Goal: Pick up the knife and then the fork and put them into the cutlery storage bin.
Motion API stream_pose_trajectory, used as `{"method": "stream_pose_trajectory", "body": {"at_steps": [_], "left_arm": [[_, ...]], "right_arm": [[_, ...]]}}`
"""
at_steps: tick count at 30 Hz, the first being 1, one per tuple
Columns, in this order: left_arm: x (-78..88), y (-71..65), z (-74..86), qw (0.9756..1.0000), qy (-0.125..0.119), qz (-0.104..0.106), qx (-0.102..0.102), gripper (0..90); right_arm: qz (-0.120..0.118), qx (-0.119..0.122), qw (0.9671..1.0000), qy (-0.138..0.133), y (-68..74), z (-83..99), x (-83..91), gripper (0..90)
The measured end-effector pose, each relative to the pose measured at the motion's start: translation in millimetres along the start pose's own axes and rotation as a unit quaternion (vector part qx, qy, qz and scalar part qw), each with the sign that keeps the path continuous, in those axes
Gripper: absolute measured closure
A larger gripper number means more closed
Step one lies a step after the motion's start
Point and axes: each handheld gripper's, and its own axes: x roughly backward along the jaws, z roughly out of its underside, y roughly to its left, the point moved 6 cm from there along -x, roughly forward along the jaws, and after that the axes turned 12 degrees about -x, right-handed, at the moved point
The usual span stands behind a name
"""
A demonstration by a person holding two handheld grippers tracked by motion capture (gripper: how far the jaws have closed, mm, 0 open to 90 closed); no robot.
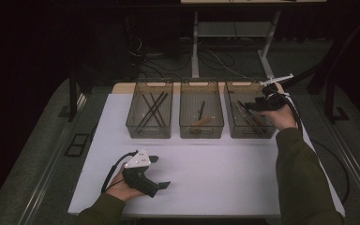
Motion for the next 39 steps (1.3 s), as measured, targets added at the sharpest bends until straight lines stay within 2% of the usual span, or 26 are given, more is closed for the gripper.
{"method": "stream_pose_trajectory", "body": {"at_steps": [5, 8, 11, 15, 22, 30, 34, 39], "left_arm": [[-0.2, 0.5, 0.3, 1.0000, 0.002, 0.000, -0.001, 0.0], [-0.1, 0.9, 0.1, 1.0000, 0.000, 0.001, -0.002, 0.0], [0.3, 0.8, -0.1, 1.0000, 0.000, 0.002, -0.001, 0.0], [0.2, 1.2, 0.0, 1.0000, 0.000, 0.002, 0.002, 0.0], [-0.8, 2.2, 0.5, 1.0000, 0.002, -0.001, 0.004, 0.0], [1.5, 2.9, 0.5, 0.9999, -0.002, -0.002, 0.015, 0.0], [1.9, 2.8, 0.7, 0.9999, -0.002, -0.002, 0.014, 0.0], [2.4, 2.4, 0.4, 0.9999, -0.002, -0.004, 0.013, 0.0]], "right_arm": [[-0.018, 0.002, 0.9998, -0.008, 6.7, 3.7, 6.6, 30.1], [-0.025, 0.004, 0.9996, -0.014, 10.2, 7.6, 10.8, 26.6], [-0.021, 0.009, 0.9995, -0.024, 12.9, 10.9, 14.1, 23.8], [-0.036, 0.014, 0.9986, -0.036, 20.2, 15.5, 20.8, 19.8], [-0.056, 0.043, 0.9958, -0.058, 39.5, 27.0, 33.3, 18.2], [-0.075, 0.059, 0.9907, -0.097, 63.2, 45.1, 49.6, 17.2], [-0.070, 0.068, 0.9895, -0.107, 70.4, 56.6, 53.7, 17.1], [-0.082, 0.059, 0.9880, -0.117, 76.8, 73.2, 56.5, 17.1]]}}
